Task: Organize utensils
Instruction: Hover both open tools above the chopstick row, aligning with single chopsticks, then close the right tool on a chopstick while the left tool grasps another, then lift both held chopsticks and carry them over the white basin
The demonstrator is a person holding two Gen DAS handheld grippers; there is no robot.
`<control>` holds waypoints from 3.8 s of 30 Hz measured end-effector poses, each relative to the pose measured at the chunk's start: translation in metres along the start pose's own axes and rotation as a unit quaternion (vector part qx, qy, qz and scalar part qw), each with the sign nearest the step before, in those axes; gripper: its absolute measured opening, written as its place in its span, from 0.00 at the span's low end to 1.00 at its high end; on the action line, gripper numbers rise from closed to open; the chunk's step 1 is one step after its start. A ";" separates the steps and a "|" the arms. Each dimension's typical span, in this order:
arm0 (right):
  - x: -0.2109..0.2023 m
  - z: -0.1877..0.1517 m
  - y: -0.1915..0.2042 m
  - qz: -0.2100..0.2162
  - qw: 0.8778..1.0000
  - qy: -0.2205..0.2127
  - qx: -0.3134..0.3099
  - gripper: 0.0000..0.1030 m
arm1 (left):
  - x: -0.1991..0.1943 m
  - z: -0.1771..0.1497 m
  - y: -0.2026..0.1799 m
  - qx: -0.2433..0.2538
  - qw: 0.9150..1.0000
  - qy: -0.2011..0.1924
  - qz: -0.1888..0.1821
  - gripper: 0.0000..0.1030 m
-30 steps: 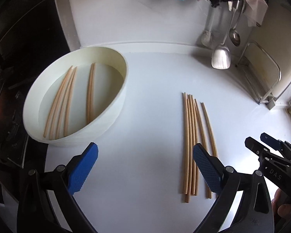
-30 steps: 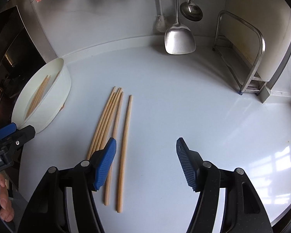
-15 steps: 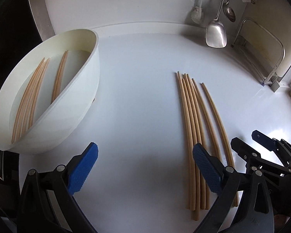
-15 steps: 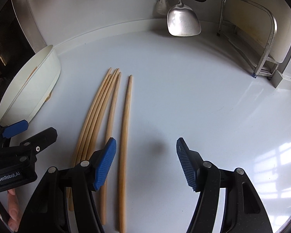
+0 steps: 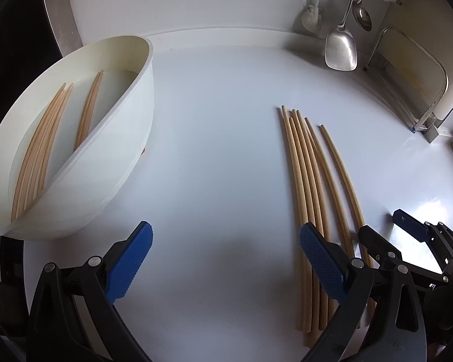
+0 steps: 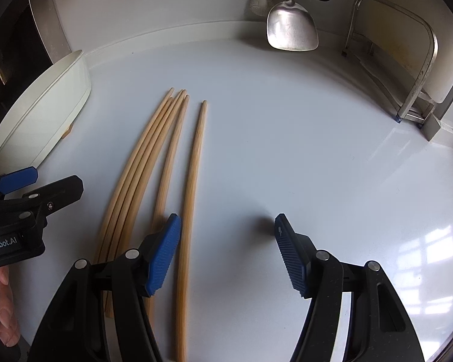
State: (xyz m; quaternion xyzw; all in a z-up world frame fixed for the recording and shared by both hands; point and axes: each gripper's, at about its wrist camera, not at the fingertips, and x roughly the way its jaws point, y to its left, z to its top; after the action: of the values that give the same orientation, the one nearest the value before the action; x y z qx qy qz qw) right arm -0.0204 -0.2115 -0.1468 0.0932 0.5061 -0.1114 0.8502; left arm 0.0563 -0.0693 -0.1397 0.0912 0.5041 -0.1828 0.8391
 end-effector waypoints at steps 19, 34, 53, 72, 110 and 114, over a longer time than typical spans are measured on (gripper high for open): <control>-0.002 -0.001 -0.025 -0.001 1.000 -0.005 0.018 0.60 | 0.020 -0.005 -0.015 0.021 0.999 0.029 -0.002 0.94; -0.001 -0.001 -0.022 -0.003 1.000 -0.009 0.015 0.60 | 0.029 0.001 -0.014 0.010 0.999 0.033 0.010 0.94; -0.006 0.000 -0.003 0.001 0.999 -0.016 -0.039 0.32 | 0.018 0.002 -0.026 0.021 1.000 0.012 0.007 0.47; -0.022 0.003 -0.013 0.039 0.999 -0.013 -0.020 0.06 | -0.006 -0.006 -0.031 0.008 0.999 0.026 -0.042 0.07; -0.002 0.163 0.272 0.156 0.985 -0.005 -0.071 0.06 | -0.050 0.088 0.259 -0.109 0.994 0.007 -0.007 0.07; 0.018 0.166 0.280 0.142 0.988 0.021 -0.064 0.06 | -0.031 0.090 0.269 -0.105 0.994 0.025 -0.018 0.07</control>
State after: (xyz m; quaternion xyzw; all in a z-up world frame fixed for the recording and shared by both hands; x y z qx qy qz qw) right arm 0.2075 0.0100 -0.0720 0.1122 0.5113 0.0450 0.8508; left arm 0.2237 0.1538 -0.0777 -0.0027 0.5427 -0.1417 0.8279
